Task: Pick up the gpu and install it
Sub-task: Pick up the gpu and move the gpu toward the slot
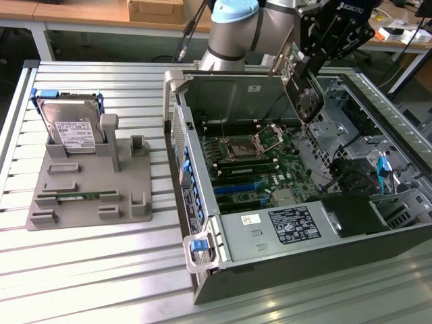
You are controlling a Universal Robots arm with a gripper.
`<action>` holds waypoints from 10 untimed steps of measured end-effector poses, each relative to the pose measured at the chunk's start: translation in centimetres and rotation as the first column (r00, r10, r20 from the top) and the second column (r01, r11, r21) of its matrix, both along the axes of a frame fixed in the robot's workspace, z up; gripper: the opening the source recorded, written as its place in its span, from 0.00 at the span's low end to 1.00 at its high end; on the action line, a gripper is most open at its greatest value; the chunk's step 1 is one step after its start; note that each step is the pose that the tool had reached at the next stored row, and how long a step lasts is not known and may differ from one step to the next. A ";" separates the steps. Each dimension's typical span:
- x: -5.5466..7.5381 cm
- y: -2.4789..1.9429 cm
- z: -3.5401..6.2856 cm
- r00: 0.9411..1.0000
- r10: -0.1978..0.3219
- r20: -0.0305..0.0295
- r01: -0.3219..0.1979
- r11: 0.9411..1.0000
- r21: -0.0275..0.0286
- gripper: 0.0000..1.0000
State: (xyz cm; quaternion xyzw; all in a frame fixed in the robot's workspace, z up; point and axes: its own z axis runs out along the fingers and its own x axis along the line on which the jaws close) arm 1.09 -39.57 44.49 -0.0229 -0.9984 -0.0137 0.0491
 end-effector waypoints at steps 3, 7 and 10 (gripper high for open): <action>0.7 0.00 0.00 1.000 0.000 -0.002 0.000 1.000 0.000 0.26; 2.2 0.00 0.00 1.000 0.000 -0.006 0.000 1.000 0.000 0.26; 2.4 0.00 0.00 1.000 0.000 -0.006 0.000 1.000 0.000 0.26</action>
